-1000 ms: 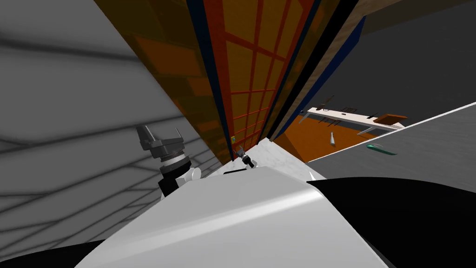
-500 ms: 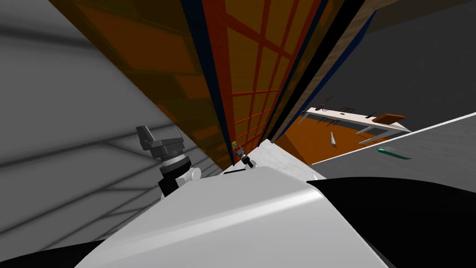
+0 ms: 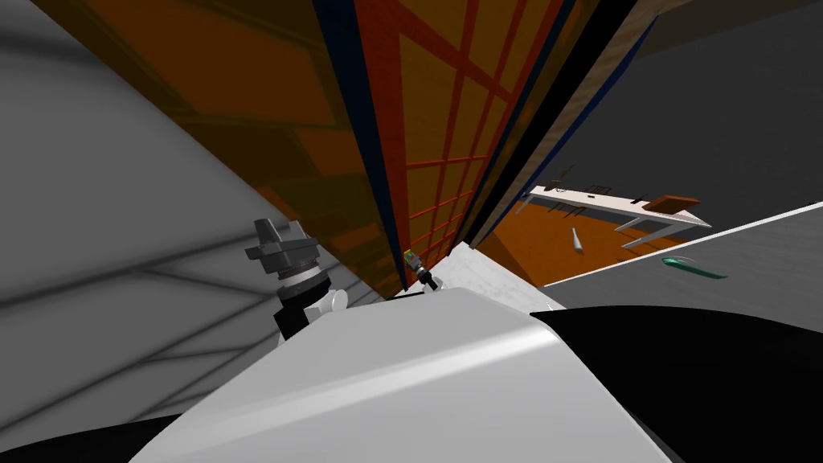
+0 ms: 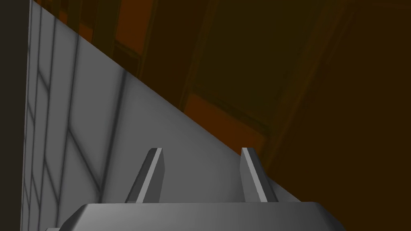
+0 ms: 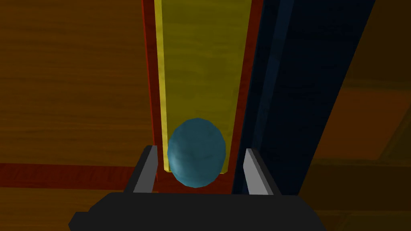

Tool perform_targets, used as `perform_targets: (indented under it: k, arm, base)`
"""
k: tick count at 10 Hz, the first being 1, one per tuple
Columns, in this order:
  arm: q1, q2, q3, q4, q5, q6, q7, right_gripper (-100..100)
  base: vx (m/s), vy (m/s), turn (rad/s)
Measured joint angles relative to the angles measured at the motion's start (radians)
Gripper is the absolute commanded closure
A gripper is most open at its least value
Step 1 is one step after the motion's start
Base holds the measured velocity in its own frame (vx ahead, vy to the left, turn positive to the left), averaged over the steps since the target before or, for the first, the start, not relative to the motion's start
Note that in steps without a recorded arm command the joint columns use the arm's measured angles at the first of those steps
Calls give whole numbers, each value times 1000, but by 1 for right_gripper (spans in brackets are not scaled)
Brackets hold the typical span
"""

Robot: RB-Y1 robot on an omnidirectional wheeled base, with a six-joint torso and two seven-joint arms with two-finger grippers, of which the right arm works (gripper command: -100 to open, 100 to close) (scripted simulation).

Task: Pull the door open

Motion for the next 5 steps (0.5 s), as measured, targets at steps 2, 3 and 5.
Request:
perform_targets:
  k: [2,3,5]
  arm:
    - [-3,-2,-3,-2,-2,0,0,100]
    - [-3,-1,-3,-2,-2,0,0,100]
    - [-3,-1,-3,-2,-1,0,0,100]
  base:
    - [0,0,0]
    - [0,0,0]
    - [-61,-10,36]
